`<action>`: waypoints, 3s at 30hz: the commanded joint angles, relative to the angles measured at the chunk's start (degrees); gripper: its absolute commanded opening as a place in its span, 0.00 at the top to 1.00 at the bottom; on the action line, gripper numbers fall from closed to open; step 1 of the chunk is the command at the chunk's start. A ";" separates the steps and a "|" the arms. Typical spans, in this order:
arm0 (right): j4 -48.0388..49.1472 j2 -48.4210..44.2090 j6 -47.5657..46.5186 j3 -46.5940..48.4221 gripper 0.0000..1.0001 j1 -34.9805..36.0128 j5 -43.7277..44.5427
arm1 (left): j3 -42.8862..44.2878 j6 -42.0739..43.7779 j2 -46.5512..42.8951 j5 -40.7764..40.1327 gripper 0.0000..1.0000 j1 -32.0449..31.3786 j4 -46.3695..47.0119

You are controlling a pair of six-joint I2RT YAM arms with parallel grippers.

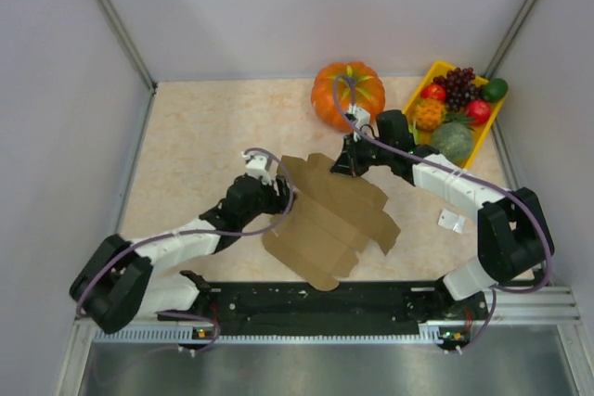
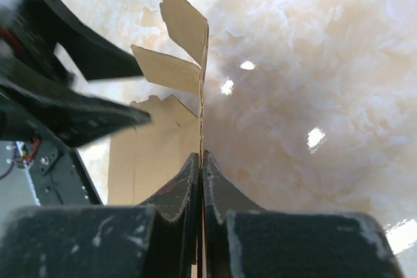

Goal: Fold the paper box

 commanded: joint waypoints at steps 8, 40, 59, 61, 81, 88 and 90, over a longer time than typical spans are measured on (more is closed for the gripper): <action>-1.93 -1.46 -10.47 2.01 1.00 0.17 -2.35 | 9.83 5.30 -9.95 8.90 0.26 14.61 -10.48; 17.23 -7.09 -42.90 -11.97 1.00 20.83 42.30 | 7.30 8.13 2.20 19.76 0.42 3.55 11.85; 12.74 -4.54 -45.90 -8.19 1.00 20.74 36.32 | 13.27 14.28 4.91 14.64 0.42 4.68 6.92; 12.66 -4.54 -46.07 -8.01 1.00 20.83 36.15 | 14.51 14.55 6.41 15.43 0.49 4.68 6.13; 13.97 -4.98 -46.34 -7.48 1.00 20.83 36.85 | 14.34 16.31 8.70 18.78 0.52 4.68 7.10; 15.03 -5.68 -44.84 -7.75 1.00 20.83 35.62 | 14.69 17.45 9.84 17.11 0.71 4.60 7.45; 15.47 -5.77 -44.49 -7.92 1.00 20.83 35.53 | 15.04 17.89 10.46 17.28 0.73 4.51 7.10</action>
